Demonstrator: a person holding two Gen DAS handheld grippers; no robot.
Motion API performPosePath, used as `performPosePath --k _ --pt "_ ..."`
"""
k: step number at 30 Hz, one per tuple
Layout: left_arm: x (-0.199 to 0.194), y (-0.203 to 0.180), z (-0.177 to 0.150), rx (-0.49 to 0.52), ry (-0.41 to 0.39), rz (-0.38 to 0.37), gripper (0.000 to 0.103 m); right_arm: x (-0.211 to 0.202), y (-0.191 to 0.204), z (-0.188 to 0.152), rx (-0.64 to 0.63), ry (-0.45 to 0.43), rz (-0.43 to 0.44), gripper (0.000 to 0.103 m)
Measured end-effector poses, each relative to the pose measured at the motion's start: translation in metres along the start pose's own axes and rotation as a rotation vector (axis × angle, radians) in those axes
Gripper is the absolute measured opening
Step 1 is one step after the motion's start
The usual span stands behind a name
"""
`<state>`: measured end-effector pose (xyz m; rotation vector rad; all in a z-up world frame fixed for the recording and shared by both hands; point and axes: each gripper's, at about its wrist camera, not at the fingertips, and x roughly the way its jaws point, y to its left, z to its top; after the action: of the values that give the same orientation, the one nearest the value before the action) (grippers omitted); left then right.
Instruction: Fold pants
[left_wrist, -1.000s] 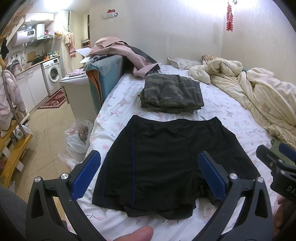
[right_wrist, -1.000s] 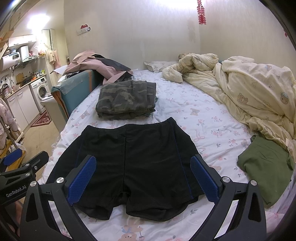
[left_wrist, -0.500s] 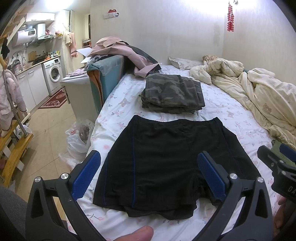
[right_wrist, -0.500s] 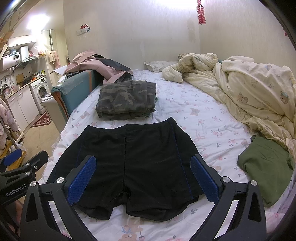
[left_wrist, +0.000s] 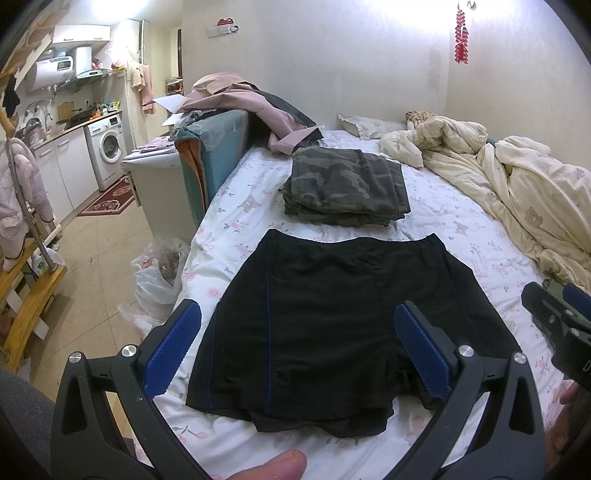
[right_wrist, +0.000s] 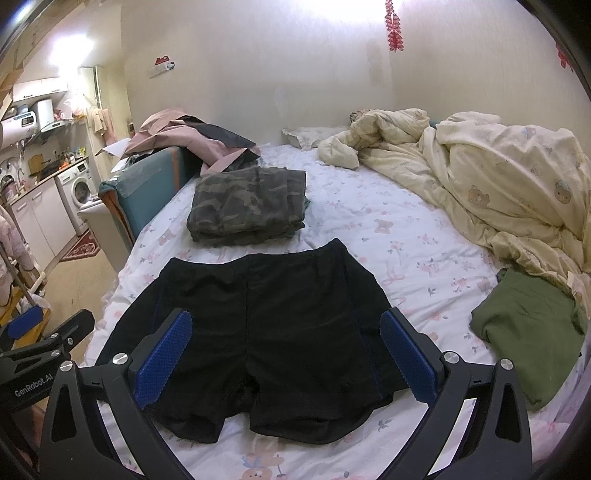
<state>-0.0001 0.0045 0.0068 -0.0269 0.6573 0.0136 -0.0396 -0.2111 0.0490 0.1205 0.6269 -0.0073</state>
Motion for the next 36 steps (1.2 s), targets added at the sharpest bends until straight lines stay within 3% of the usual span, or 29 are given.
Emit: performPosePath --k 30,34,36 --pt "-0.002 0.006 0.001 0.002 -0.001 0.003 0.103 0.002 0.000 -0.001 0.000 0.007 0.002 0.103" --pt "0.000 0.016 0.001 0.004 0.012 0.021 0.103 0.005 -0.003 -0.003 0.019 0.026 0.008 0.103" --pt "0.006 0.021 0.003 0.013 0.034 0.073 0.103 0.011 -0.009 -0.006 0.045 0.051 -0.004 0.103"
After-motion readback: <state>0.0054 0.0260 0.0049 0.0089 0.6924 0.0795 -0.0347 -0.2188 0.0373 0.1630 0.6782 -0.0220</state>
